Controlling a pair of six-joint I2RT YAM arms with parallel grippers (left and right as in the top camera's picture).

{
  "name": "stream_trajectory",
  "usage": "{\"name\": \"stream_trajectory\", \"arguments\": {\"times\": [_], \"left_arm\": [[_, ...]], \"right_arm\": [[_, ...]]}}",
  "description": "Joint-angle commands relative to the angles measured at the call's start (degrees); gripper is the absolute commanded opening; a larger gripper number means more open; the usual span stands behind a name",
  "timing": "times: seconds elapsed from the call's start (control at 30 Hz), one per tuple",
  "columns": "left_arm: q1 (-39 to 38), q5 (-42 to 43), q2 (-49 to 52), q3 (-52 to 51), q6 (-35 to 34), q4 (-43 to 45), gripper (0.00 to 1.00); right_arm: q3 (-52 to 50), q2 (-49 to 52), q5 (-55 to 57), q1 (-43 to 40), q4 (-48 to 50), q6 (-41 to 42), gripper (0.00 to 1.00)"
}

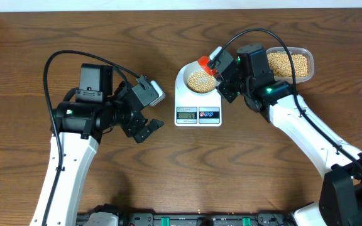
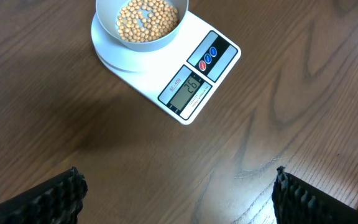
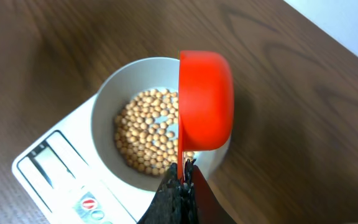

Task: Scoop item into bowl and weigh 50g on scale
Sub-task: 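Carry the empty scoop with the right gripper back to the bean tub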

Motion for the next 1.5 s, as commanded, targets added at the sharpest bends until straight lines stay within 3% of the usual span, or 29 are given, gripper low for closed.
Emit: {"name": "stream_trajectory", "arguments": {"times": [0.0, 0.3, 0.47, 0.77, 1.07, 1.47], "left_arm": [[0.31, -0.13, -0.79, 0.9, -0.28, -0.15, 0.98], [0.31, -0.13, -0.79, 0.9, -0.26, -0.15, 0.98], [0.31, -0.13, -0.79, 0.9, -0.28, -0.15, 0.98], [0.31, -0.13, -0.79, 0.9, -0.28, -0.15, 0.98], [0.31, -0.13, -0.79, 0.9, -0.28, -0.15, 0.98], [0.31, -0.13, -0.79, 0.9, -0.28, -0.15, 0.98]], "right_arm": [[0.17, -1.49, 3.58, 1.2, -0.07, -0.68, 0.01], [0.2, -3.13, 3.78, 0.07, 2.78, 2.99, 0.01], [0.2, -7.69, 9.22, -2.58, 2.45, 5.66, 0.01], [0.2, -12.35, 13.64, -12.44, -1.53, 6.6, 0.01], [0.17, -12.33, 13.6, -20.59, -5.57, 13.51, 0.01], [0.17, -11.74, 13.66, -22.03, -8.17, 13.46, 0.01]]}}
